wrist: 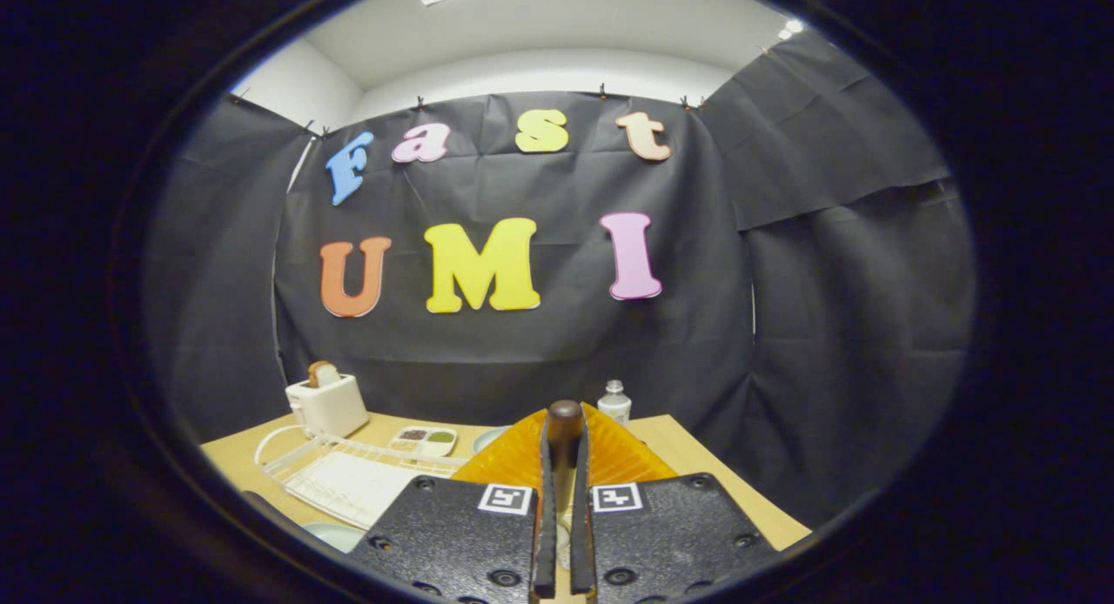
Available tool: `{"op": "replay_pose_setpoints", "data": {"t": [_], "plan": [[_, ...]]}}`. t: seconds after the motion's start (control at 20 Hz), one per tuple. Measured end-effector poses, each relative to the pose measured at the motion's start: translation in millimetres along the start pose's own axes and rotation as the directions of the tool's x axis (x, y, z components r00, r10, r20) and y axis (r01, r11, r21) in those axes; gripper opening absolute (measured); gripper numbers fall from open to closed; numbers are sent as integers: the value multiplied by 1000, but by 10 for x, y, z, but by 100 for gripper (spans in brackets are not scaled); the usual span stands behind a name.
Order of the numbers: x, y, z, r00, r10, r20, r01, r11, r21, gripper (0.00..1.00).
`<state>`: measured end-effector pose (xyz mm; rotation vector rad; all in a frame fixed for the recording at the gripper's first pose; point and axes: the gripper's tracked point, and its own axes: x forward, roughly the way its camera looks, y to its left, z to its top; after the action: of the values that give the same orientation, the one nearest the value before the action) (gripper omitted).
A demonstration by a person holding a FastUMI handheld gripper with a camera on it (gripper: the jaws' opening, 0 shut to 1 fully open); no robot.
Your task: Take the plate from the dish rack, then take the spoon from the basket and place it into the plate.
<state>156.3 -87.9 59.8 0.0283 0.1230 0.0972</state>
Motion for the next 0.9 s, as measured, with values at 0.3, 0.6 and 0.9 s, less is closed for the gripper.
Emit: {"op": "replay_pose_setpoints", "data": {"t": [0.3,0.6,0.9], "plan": [[-297,651,-161,995,91,-35,-89,995,51,11],[-434,1244,-667,984,165,-75,-158,983,89,11],[-453,1785,-1241,965,229,-129,-208,965,158,11]]}}
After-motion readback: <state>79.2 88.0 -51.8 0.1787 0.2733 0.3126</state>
